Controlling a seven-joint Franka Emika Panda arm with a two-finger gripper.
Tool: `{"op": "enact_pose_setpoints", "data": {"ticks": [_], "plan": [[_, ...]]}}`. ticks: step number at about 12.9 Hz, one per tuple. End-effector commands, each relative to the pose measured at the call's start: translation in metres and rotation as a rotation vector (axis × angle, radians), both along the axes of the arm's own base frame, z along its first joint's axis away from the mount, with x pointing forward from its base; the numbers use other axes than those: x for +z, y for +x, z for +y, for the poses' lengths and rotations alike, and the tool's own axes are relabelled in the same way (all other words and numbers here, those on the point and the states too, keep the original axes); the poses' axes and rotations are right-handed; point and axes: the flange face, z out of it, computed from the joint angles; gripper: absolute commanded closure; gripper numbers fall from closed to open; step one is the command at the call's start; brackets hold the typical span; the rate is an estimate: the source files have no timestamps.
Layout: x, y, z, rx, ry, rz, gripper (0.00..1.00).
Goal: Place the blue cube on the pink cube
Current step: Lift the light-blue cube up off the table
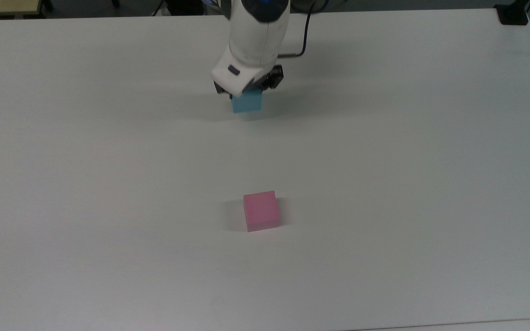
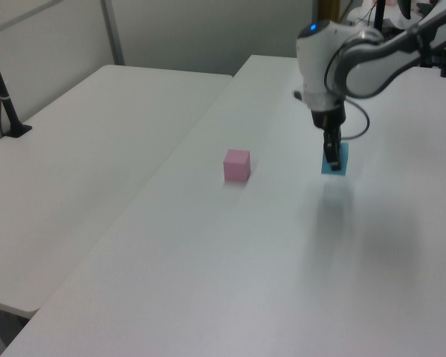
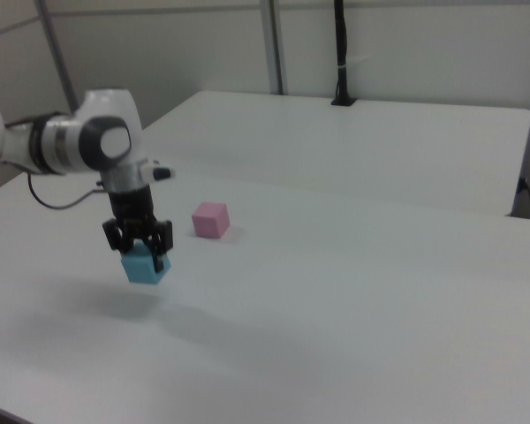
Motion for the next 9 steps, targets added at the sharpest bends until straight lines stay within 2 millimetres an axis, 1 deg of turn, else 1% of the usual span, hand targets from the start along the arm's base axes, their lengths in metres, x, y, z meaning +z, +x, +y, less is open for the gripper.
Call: {"op": "enact_pose_setpoints", "data": {"ticks": [1,3,5,6,7,8,9], "plan": [[0.105,-0.004,-0.004,-0.020,-0.002,0.030,0.83],[0.129,-0.007,-0.007,-0.033,-0.001,0.047,0.83],[0.154,-0.011,-0.008,-0.032,0.003,0.022,0.83],[0.159,-0.010,-0.007,-0.032,0.005,0.008,0.83],[0.162,-0.002,-0.006,-0.031,0.011,-0.009,0.83],[0.161,0.016,-0.003,-0.033,0.015,-0.023,0.83],[0.160,0.039,-0.001,-0.041,0.020,-0.040,0.83]]}}
